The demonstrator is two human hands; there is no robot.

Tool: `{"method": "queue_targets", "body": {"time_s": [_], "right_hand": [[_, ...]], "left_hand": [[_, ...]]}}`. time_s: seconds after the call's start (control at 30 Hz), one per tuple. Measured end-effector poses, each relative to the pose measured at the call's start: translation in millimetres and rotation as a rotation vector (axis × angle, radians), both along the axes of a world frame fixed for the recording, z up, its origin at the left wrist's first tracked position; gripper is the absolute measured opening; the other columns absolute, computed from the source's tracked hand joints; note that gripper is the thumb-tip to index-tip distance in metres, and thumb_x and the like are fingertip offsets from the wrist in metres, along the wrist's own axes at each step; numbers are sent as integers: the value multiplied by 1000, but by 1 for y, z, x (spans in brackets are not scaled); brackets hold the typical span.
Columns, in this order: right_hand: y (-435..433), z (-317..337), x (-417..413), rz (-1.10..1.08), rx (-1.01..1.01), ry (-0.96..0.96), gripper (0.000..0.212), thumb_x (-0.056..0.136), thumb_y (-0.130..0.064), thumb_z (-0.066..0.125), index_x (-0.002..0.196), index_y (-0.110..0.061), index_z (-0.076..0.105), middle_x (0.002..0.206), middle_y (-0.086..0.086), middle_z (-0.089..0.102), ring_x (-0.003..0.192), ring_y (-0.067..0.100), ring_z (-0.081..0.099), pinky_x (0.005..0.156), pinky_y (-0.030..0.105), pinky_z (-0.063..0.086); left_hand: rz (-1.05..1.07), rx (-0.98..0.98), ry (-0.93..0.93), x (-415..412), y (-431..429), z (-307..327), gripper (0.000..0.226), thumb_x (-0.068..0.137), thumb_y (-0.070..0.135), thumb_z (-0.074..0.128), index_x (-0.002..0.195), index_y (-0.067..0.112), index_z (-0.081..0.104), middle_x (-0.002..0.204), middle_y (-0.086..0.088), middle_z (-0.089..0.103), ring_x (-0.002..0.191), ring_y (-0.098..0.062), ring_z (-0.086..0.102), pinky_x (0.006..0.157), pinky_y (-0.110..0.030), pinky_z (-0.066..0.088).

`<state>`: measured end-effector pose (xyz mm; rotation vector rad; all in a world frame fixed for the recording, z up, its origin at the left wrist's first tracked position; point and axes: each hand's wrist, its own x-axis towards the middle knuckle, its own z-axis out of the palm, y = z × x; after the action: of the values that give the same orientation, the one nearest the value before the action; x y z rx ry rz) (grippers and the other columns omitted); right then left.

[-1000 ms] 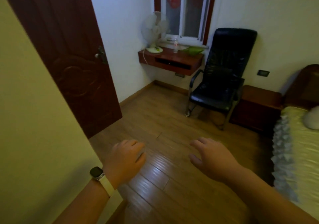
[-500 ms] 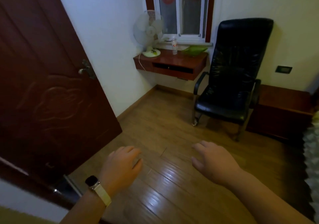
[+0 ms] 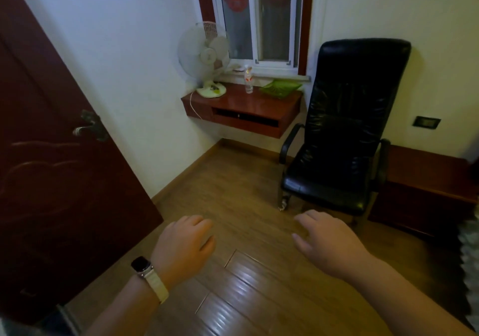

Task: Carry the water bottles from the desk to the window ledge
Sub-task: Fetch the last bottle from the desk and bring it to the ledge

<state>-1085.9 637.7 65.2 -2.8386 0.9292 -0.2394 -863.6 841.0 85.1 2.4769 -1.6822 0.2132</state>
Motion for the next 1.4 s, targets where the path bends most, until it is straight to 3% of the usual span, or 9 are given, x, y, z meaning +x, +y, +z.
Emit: {"method": "queue_targets", "body": {"time_s": [0.17,0.33,0.53,0.73,0.87,1.1,1.4], "right_hand": [[-53,-6,53,-24,-13,20,45,88,-55,53,128,-36,55,120,-16,59,104,3,57,77,17,40],[-111,-16,124,-46,-43,69,45,89,-57,49,129,-36,54,122,-16,58,106,3,56,83,22,47],[-182,7,223,-116,-61,77,44,88,-54,53,128,-36,54,121,-16,59,106,2,56,85,20,47],[-239,35,307,-127,-100,-9,49,88,-53,53,134,-35,51,130,-16,55,117,3,52,94,23,44],[-272,31,354,-77,-73,6,48,89,-53,51,134,-34,51,131,-16,54,118,2,50,97,24,44],[-348,-2,428,15,31,57,49,91,-54,46,135,-34,49,132,-16,52,120,4,48,100,27,42],[-515,-12,541,100,117,1,47,92,-56,43,134,-35,49,129,-16,54,116,4,49,98,27,43]], "left_hand": [[-26,26,10,57,-63,-18,29,89,42,46,94,23,67,89,8,66,80,-11,64,70,-26,52],[-49,15,40,135,-136,-44,21,88,38,57,97,22,68,91,6,66,83,-16,63,70,-33,53],[-120,-1,63,236,-224,-35,34,90,46,40,97,24,65,95,8,64,88,-14,60,76,-33,50],[-158,-73,69,322,-294,-11,34,93,46,45,117,29,62,114,9,64,105,-12,60,89,-31,49],[-154,-61,91,360,-326,-6,45,90,50,37,121,29,61,118,7,65,110,-12,60,92,-33,50],[-84,17,93,423,-385,-26,35,92,44,51,119,26,64,116,5,67,108,-14,62,90,-34,51],[-14,115,52,522,-527,-17,37,98,45,43,127,28,57,128,6,58,116,-13,54,97,-29,43]]}}
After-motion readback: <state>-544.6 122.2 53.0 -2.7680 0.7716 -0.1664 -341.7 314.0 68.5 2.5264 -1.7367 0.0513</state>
